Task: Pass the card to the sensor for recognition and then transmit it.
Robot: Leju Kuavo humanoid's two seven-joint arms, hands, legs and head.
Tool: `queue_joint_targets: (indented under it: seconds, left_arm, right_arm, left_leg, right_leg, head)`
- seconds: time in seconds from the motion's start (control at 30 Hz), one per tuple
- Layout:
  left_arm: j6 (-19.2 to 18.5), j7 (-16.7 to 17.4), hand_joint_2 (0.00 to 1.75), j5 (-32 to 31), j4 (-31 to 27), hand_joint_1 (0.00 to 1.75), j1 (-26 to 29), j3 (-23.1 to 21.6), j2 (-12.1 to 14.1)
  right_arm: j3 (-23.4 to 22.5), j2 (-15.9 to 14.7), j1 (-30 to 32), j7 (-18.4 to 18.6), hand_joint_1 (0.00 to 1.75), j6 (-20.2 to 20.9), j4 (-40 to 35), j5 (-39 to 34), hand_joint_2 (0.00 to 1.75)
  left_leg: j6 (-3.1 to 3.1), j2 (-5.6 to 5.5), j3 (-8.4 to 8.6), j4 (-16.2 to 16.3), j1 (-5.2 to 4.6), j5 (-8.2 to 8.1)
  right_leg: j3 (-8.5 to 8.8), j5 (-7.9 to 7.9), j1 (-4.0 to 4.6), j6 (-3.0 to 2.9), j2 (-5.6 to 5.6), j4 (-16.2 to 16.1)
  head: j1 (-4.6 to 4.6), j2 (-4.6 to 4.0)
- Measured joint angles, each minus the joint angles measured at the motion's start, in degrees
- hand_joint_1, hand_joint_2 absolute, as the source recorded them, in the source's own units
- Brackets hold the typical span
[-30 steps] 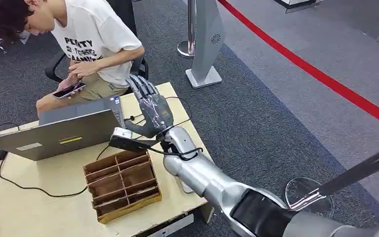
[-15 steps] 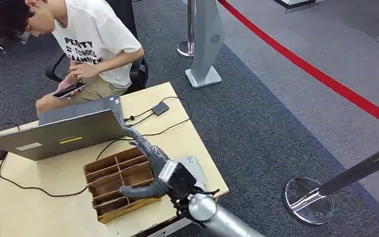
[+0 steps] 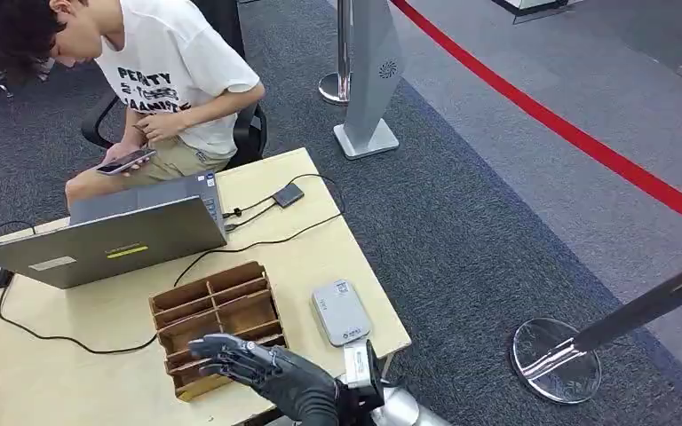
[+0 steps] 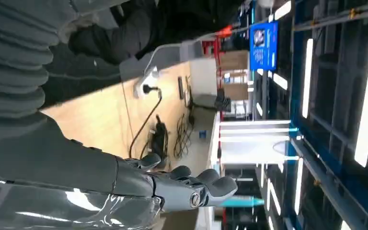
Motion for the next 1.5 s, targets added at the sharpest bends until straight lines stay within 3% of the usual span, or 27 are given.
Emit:
queue_joint_targets:
  seconds: [0.37, 1.0, 1.03, 1.2, 1.3, 1.5]
  left_arm:
    - [-0.07, 0.2, 0.0, 0.0, 0.0, 0.0, -0.12, 0.02, 0.0]
    - [-0.63, 0.52, 0.0, 0.0, 0.02, 0.0, -0.22, 0.02, 0.02]
    - [-0.66, 0.52, 0.0, 0.0, 0.0, 0.0, -0.22, 0.02, 0.02]
    - [-0.81, 0.35, 0.0, 0.0, 0.0, 0.0, -0.22, 0.02, 0.04]
    - [-0.81, 0.02, 0.0, 0.0, 0.0, 0.0, -0.22, 0.02, 0.04]
    - [-0.02, -0.2, 0.0, 0.0, 0.02, 0.0, -0.21, 0.13, 0.04]
  right_arm:
    - [4.17, -2.32, 0.34, 0.63, 0.0, 6.44, -0.02, -5.83, 0.0]
    - [5.53, -4.61, 0.54, -0.17, 0.0, 7.45, 0.02, -5.75, 0.0]
    - [5.53, -4.63, 0.53, -0.15, 0.0, 7.45, 0.02, -5.75, 1.75]
    - [5.53, -4.79, 0.51, 0.37, 0.0, 6.6, 0.04, -5.4, 1.75]
    - [5.44, -4.85, 0.52, 0.61, 0.0, 3.55, 0.02, -2.31, 1.75]
    - [4.19, -4.89, 0.43, 1.75, 0.0, -12.49, -0.85, 12.38, 1.75]
  left_leg:
    - [0.0, 0.0, 0.0, 0.0, 0.0, 0.0]
    - [0.0, 0.0, 0.0, 0.0, 0.0, 0.0]
    - [0.0, 0.0, 0.0, 0.0, 0.0, 0.0]
    - [0.0, 0.0, 0.0, 0.0, 0.0, 0.0]
    - [0.0, 0.0, 0.0, 0.0, 0.0, 0.0]
    - [0.0, 0.0, 0.0, 0.0, 0.0, 0.0]
  right_leg:
    - [0.01, 0.0, 0.0, 0.0, 0.01, 0.0]
    - [0.01, 0.0, 0.0, 0.0, 0.0, 0.0]
    - [0.01, 0.0, 0.0, 0.0, 0.0, 0.0]
    - [0.01, 0.0, 0.0, 0.0, 0.01, 0.0]
    - [0.01, 0.0, 0.0, 0.0, 0.01, 0.0]
    - [0.02, 0.01, 0.0, 0.0, 0.0, 0.0]
  head:
    - [0.0, 0.0]
    - [0.0, 0.0]
    - [0.0, 0.0]
    - [0.0, 0.0]
    - [0.0, 0.0]
    - [0.0, 0.0]
